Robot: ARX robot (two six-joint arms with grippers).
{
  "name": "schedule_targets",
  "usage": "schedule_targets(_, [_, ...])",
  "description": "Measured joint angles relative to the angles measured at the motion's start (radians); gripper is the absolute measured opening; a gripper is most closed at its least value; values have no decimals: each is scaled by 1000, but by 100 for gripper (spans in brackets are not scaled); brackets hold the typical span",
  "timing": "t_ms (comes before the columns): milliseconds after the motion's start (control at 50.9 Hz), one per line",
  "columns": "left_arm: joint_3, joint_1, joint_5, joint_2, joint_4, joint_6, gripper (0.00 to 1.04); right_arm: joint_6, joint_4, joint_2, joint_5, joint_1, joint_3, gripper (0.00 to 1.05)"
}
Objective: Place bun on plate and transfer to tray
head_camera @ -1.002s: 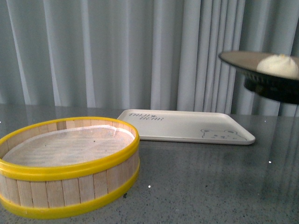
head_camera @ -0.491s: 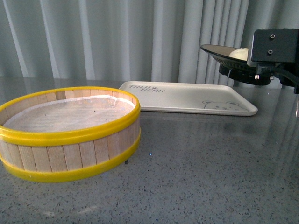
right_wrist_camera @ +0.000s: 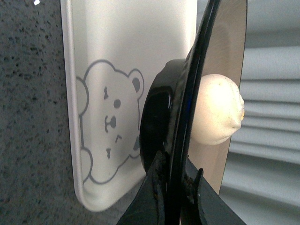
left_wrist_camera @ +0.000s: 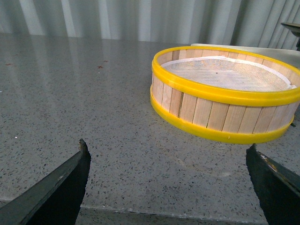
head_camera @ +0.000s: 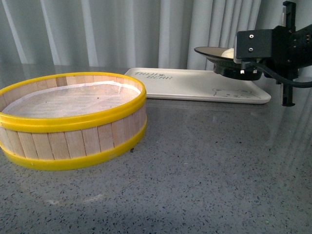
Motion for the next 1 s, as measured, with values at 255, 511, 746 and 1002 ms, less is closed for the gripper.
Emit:
schedule_targets(255, [0, 0, 0, 0, 0, 0, 98, 5, -88, 127, 1, 60, 185, 3])
schedule_targets(511, [0, 0, 0, 0, 0, 0, 98, 9, -127, 158, 14, 80, 237, 3])
schedule_targets(746, [0, 0, 0, 0, 0, 0, 98, -3, -129, 175, 24, 81, 237, 3])
schedule_targets(1002, [0, 0, 0, 0, 0, 0, 98, -16, -137, 180, 23, 81, 237, 3])
